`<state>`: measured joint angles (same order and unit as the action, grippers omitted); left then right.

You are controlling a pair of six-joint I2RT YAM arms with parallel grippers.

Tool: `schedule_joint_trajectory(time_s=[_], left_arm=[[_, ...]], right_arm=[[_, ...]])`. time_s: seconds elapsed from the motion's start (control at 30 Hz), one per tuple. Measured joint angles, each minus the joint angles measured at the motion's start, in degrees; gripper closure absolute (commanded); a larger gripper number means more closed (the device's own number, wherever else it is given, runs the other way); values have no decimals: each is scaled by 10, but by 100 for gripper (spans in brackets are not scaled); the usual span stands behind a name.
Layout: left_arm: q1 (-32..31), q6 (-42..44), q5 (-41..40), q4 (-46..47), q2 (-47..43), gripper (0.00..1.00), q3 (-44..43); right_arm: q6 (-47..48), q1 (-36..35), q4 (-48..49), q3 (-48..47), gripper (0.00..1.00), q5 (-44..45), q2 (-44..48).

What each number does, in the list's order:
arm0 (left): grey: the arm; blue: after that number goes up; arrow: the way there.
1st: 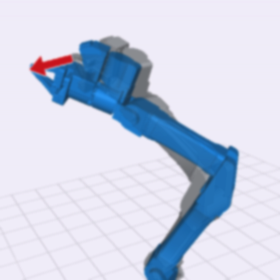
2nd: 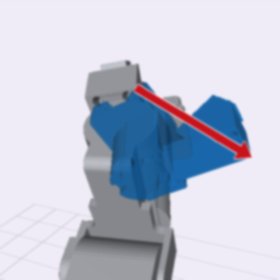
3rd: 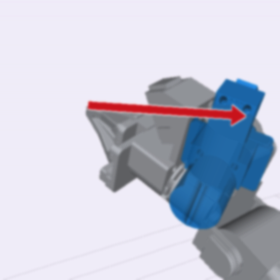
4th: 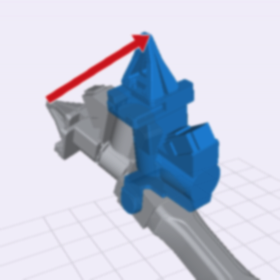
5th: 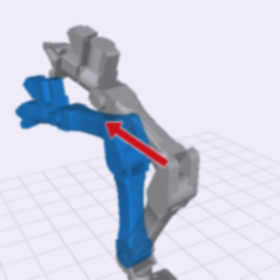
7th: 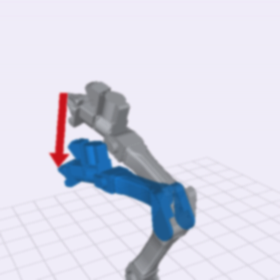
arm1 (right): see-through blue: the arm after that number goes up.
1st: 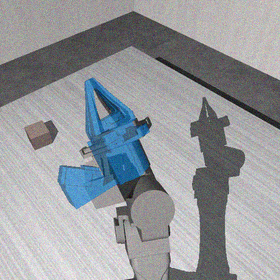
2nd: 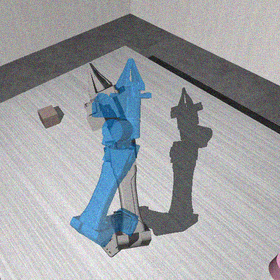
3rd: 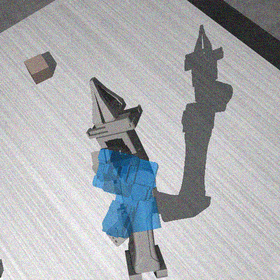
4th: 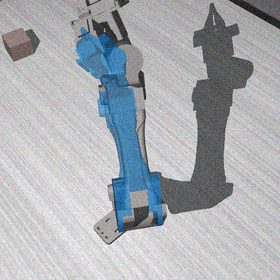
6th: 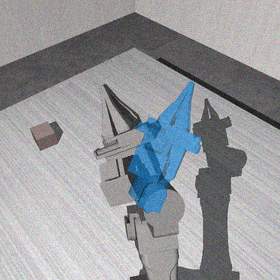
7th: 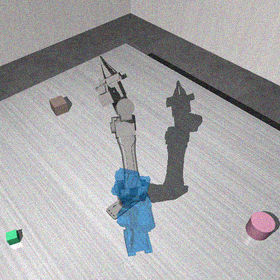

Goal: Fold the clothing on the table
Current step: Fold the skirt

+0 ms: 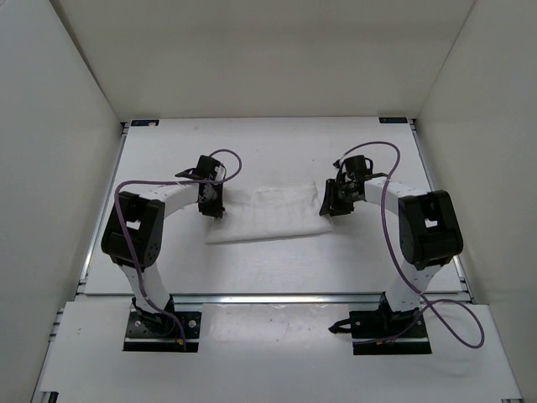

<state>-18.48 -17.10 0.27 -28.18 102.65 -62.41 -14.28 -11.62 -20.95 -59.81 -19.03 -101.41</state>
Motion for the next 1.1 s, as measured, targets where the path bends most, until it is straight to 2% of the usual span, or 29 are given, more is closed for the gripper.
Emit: schedule_joint_trajectory(time_s=[0.03,0.1,0.17,0.33,0.53,0.7,0.83,1.1], left_arm=[[0,1,0,0,1,78,-1],[0,1,0,0,4,84,-4],[0,2,2,-1,11,88,-12],[-7,3,9,-5,34,98,-41],[-42,-4,25,6,70,100,-83],[-58,-36,82,39,114,100,-128],[-68,-62,128,69,148,100,-160],[-71,-94,200,109,184,100,-184]], right_arm=[[3,0,0,0,82,5,0],[5,-1,-1,-1,95,9,-6],[4,0,-6,-12,100,7,-16],[13,4,-38,-60,100,21,-38],[40,12,-104,-161,100,36,-38],[60,4,-142,-261,100,32,-38],[64,-43,-148,-299,100,23,-38],[38,-150,-138,-290,100,-31,-40]])
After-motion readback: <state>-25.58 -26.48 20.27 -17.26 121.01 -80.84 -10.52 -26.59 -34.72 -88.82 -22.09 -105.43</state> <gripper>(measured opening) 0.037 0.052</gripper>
